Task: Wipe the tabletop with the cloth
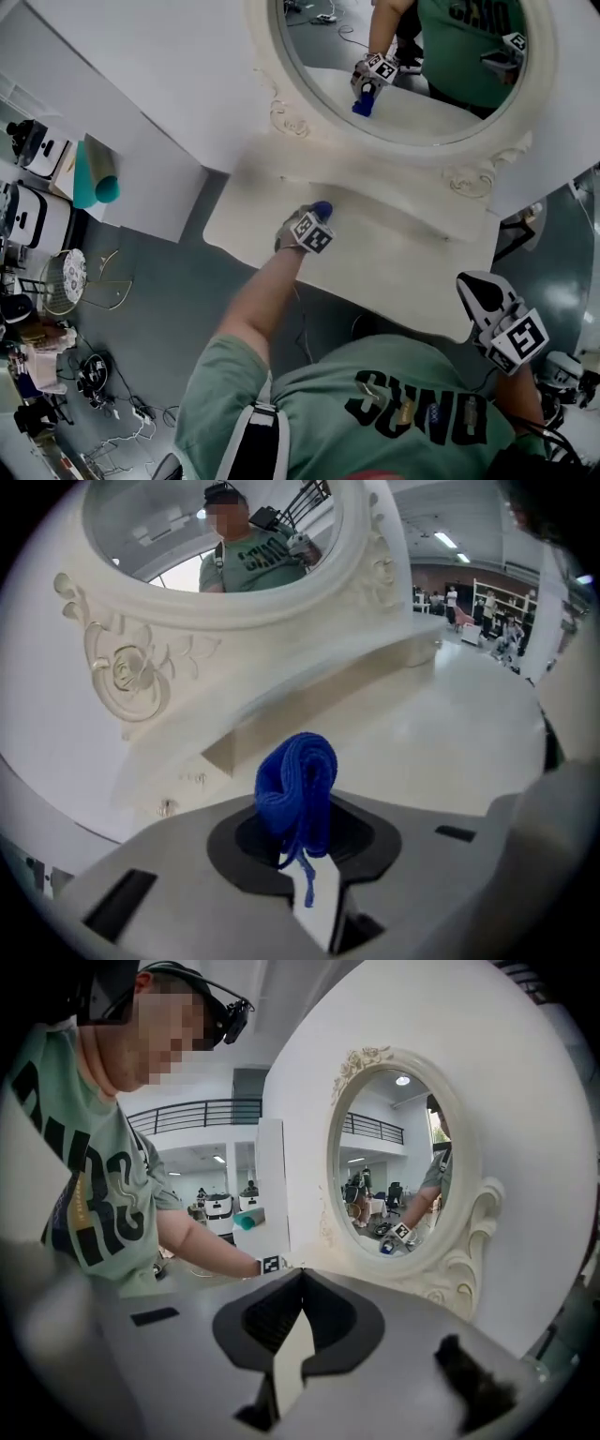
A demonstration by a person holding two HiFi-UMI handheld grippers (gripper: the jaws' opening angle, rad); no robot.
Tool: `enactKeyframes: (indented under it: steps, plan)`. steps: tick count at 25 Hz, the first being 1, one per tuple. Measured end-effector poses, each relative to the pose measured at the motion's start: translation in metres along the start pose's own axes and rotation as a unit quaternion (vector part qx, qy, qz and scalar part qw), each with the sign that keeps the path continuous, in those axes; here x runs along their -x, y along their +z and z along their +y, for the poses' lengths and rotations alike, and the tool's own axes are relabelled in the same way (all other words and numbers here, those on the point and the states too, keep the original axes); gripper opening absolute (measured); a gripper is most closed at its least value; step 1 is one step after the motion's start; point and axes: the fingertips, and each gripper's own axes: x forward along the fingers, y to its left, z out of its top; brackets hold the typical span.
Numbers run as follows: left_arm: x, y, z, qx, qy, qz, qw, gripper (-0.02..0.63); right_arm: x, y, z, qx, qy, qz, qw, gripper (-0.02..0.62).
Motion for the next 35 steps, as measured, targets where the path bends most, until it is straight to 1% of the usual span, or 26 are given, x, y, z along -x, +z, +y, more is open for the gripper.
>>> enactKeyframes:
  steps: [3, 5, 8, 10, 12, 16, 18, 20, 22, 25, 28, 30, 31, 32, 34, 35]
  plan:
    - [-0.037, 0.035, 0.016, -0.014, 0.013, 0.01, 0.9998, 0.086, 0.019, -0.005, -0.007, -0.003, -0.036, 0.017, 0.999, 0.012]
    - [-0.053, 0.046, 0.02, -0.02, 0.013, 0.024, 0.9994, 0.086, 0.031, -0.012, -0.013, -0.008, -0.052, 0.031, 0.998, 0.012]
    - [-0.067, 0.045, 0.02, -0.017, 0.011, 0.039, 0.999, 0.084, 0.038, -0.018, -0.017, -0.014, -0.063, 0.037, 0.997, 0.012]
    - [-0.068, 0.045, 0.019, -0.031, 0.011, 0.039, 0.9987, 0.083, 0.038, -0.021, -0.02, -0.015, -0.064, 0.04, 0.997, 0.012]
    - [-0.064, 0.04, 0.012, -0.042, 0.005, 0.042, 0.9982, 0.081, 0.033, -0.02, -0.018, -0.014, -0.056, 0.035, 0.998, 0.012]
    - [-0.036, 0.008, -0.017, -0.056, -0.017, 0.048, 0.9972, 0.081, 0.012, -0.01, -0.01, -0.006, -0.023, 0.014, 1.0, 0.012]
    - [-0.013, -0.018, -0.039, -0.065, -0.031, 0.047, 0.9963, 0.08, 0.0, -0.007, -0.008, 0.0, -0.008, 0.012, 1.0, 0.012]
    - [0.014, -0.048, -0.066, -0.065, -0.047, 0.045, 0.9957, 0.08, -0.013, -0.004, -0.005, 0.004, 0.009, 0.007, 1.0, 0.012]
    - [0.041, -0.081, -0.093, -0.052, -0.062, 0.046, 0.9956, 0.08, -0.024, 0.002, 0.002, 0.006, 0.03, -0.001, 1.0, 0.012]
    - [0.075, -0.13, -0.124, -0.029, -0.082, 0.059, 0.9945, 0.081, -0.039, 0.013, 0.015, 0.006, 0.058, -0.018, 0.998, 0.012]
    - [0.098, -0.167, -0.15, -0.02, -0.113, 0.088, 0.9896, 0.083, -0.048, 0.015, 0.02, 0.01, 0.082, -0.033, 0.996, 0.012]
    - [0.107, -0.189, -0.166, -0.007, -0.132, 0.105, 0.9855, 0.083, -0.052, 0.015, 0.022, 0.012, 0.085, -0.031, 0.996, 0.012]
    - [0.11, -0.193, -0.17, 0.005, -0.136, 0.103, 0.9852, 0.084, -0.053, 0.015, 0.022, 0.012, 0.084, -0.029, 0.996, 0.012]
    - [0.112, -0.189, -0.169, 0.018, -0.136, 0.093, 0.9862, 0.084, -0.053, 0.015, 0.021, 0.012, 0.083, -0.028, 0.996, 0.012]
    - [0.11, -0.158, -0.156, 0.032, -0.125, 0.055, 0.9901, 0.084, -0.051, 0.017, 0.018, 0.01, 0.077, -0.029, 0.997, 0.012]
    - [0.105, -0.134, -0.146, 0.029, -0.118, 0.033, 0.992, 0.084, -0.049, 0.017, 0.016, 0.009, 0.072, -0.029, 0.997, 0.012]
